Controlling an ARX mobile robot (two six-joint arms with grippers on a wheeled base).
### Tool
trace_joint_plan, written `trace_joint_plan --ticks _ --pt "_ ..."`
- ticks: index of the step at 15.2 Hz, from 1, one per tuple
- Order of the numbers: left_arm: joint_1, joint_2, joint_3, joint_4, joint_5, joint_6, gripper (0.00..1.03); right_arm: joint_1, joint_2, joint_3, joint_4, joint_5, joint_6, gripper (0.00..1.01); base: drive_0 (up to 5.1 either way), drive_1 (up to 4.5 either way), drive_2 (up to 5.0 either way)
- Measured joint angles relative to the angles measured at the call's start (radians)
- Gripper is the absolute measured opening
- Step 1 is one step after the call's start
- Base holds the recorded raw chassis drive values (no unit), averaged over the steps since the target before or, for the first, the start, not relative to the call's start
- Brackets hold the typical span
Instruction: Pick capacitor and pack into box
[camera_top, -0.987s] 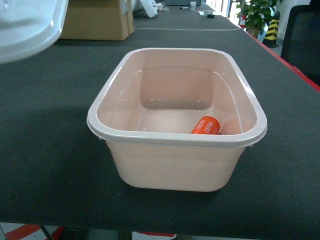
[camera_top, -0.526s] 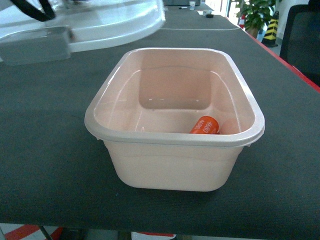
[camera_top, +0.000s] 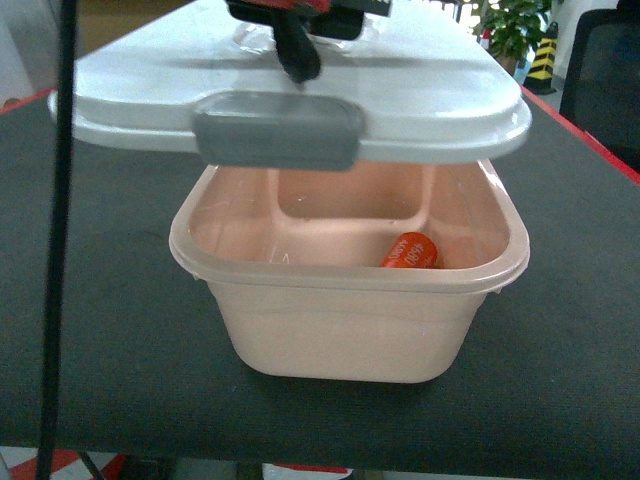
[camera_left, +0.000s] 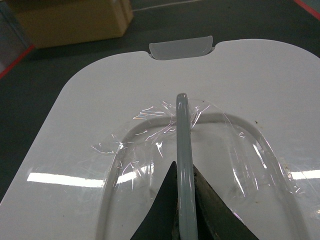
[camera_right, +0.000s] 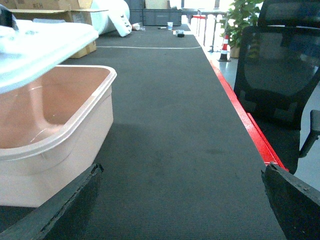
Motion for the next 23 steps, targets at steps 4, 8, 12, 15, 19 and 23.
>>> trace_joint_plan --ticks 4,8,12,15,19,23 --pt "-0.031 0.078 0.023 -0.051 0.014 -0.042 0.02 0.000 0.000 0.000 0.000 0.000 0.000 0.98 0.0 0.00 0.0" --pt "0.033 -0.059 -0.212 0.377 0.242 -0.123 0.76 0.000 0.000 0.000 0.000 0.000 0.000 0.98 0.0 0.00 0.0" --pt "0.317 -0.537 -0.790 0.676 0.357 0.058 0.98 0.000 0.000 0.000 0.000 0.000 0.000 0.98 0.0 0.00 0.0" --pt "0.424 -0.732 -0.907 0.614 0.369 0.049 0.98 0.000 0.000 0.000 0.000 0.000 0.000 0.98 0.0 0.00 0.0" --pt "0.510 -0.919 -1.058 0.421 0.537 0.025 0.46 0.000 0.000 0.000 0.000 0.000 0.000 0.98 0.0 0.00 0.0" --pt "0.550 -1.044 -1.163 0.407 0.587 0.025 0.04 0.000 0.000 0.000 0.000 0.000 0.000 0.98 0.0 0.00 0.0"
